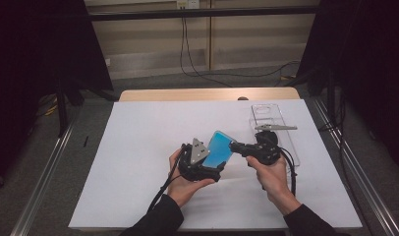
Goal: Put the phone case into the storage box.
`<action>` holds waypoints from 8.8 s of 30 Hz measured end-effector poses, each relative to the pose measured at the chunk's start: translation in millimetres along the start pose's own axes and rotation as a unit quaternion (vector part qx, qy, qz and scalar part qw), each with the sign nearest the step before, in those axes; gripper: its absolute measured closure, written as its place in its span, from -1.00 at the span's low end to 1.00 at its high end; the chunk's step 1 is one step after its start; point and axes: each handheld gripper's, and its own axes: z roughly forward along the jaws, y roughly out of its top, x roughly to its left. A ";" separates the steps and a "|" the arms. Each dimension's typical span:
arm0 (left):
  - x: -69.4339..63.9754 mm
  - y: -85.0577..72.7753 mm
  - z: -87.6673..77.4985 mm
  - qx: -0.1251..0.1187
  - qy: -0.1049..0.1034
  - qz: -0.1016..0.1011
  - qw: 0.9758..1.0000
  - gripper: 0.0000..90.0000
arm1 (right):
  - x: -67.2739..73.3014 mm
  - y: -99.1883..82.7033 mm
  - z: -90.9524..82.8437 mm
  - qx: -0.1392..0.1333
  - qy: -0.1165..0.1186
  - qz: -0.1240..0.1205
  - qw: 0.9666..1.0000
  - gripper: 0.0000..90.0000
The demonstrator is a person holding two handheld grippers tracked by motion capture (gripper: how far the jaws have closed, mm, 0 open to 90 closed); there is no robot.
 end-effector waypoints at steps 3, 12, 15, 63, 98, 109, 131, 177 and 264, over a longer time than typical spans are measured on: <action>1.2 2.1 -5.5 -0.013 -0.010 -0.006 1.000 -0.89 | -2.1 1.5 -3.3 -0.011 -0.008 -0.011 1.000 0.83; 9.3 1.8 -16.8 -0.045 -0.036 -0.008 0.998 -0.94 | -5.9 3.8 -8.7 -0.026 -0.015 -0.019 0.999 0.83; 12.5 2.1 -19.6 -0.049 -0.028 -0.014 0.998 -0.95 | -6.8 4.8 -10.8 -0.032 -0.016 -0.024 0.999 0.83; 55.1 -52.9 -84.8 -0.138 0.055 -0.041 0.988 -0.93 | -25.3 16.7 -43.3 -0.080 -0.052 -0.063 0.993 0.83; 79.4 -88.1 -135.2 -0.120 0.095 -0.069 0.986 -0.95 | -44.3 42.8 -70.1 -0.120 -0.070 -0.078 0.987 0.83; 81.5 -94.6 -144.3 -0.123 0.099 -0.067 0.985 -0.95 | -56.8 59.8 -95.0 -0.136 -0.104 -0.079 0.982 0.83; 87.5 -101.1 -146.1 -0.120 0.109 -0.081 0.983 -0.91 | -87.7 85.3 -89.3 -0.113 -0.147 -0.098 0.978 0.83; 88.8 -103.4 -143.1 -0.112 0.099 -0.084 0.985 -0.91 | -143.8 93.3 -27.8 -0.045 -0.186 -0.134 0.972 0.83; 86.0 -101.8 -136.2 -0.093 0.102 -0.054 0.989 -0.90 | -168.6 112.8 4.3 0.022 -0.214 -0.116 0.970 0.89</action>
